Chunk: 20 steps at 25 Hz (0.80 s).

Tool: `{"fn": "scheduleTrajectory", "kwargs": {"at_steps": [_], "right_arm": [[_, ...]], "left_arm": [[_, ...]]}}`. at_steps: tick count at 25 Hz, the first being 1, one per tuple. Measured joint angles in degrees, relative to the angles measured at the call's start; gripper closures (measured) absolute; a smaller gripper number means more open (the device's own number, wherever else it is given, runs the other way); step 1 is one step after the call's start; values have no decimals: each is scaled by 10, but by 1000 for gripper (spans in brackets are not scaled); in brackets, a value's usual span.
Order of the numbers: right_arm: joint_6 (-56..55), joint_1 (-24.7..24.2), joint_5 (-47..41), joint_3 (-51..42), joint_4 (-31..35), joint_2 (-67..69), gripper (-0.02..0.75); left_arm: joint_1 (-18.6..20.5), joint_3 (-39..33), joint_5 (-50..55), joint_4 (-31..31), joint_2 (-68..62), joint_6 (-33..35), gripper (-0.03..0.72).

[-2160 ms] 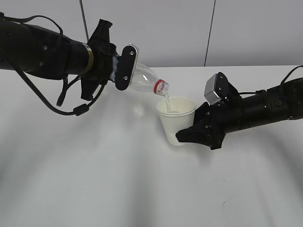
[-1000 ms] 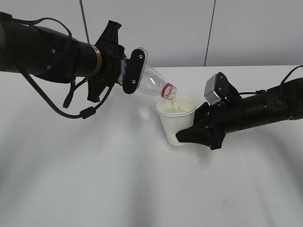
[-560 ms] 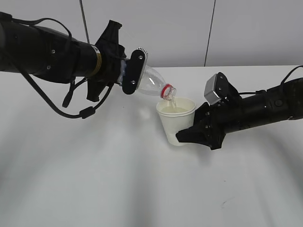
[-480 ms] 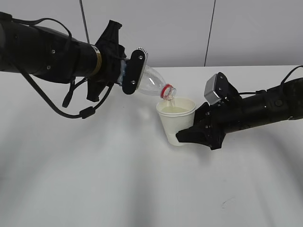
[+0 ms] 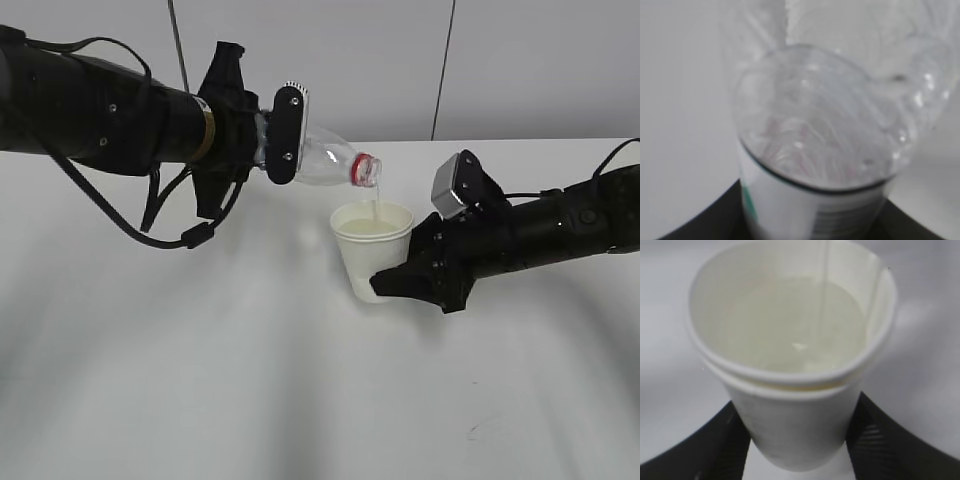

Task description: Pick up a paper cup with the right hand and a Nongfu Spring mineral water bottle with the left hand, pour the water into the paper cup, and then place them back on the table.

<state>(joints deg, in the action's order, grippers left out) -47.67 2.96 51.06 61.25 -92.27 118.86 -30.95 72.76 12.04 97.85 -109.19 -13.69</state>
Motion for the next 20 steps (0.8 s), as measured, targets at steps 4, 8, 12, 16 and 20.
{"fn": "scheduleTrajectory", "kwargs": {"at_steps": [4,8,12,16,20], "right_arm": [[25,0,0,0,37,0,330],[46,0,-2,0,69,0,330],[56,0,-27,0,94,0,330],[72,0,-51,0,113,0,330],[101,0,-57,0,150,0,330]], "left_arm": [[0,1,0,-59,0,-15,388],[0,1,-16,-137,0,-18,389],[5,1,-60,-221,0,-20,389],[27,1,-135,-341,0,-21,389],[55,1,-179,-457,0,-23,389]]}}
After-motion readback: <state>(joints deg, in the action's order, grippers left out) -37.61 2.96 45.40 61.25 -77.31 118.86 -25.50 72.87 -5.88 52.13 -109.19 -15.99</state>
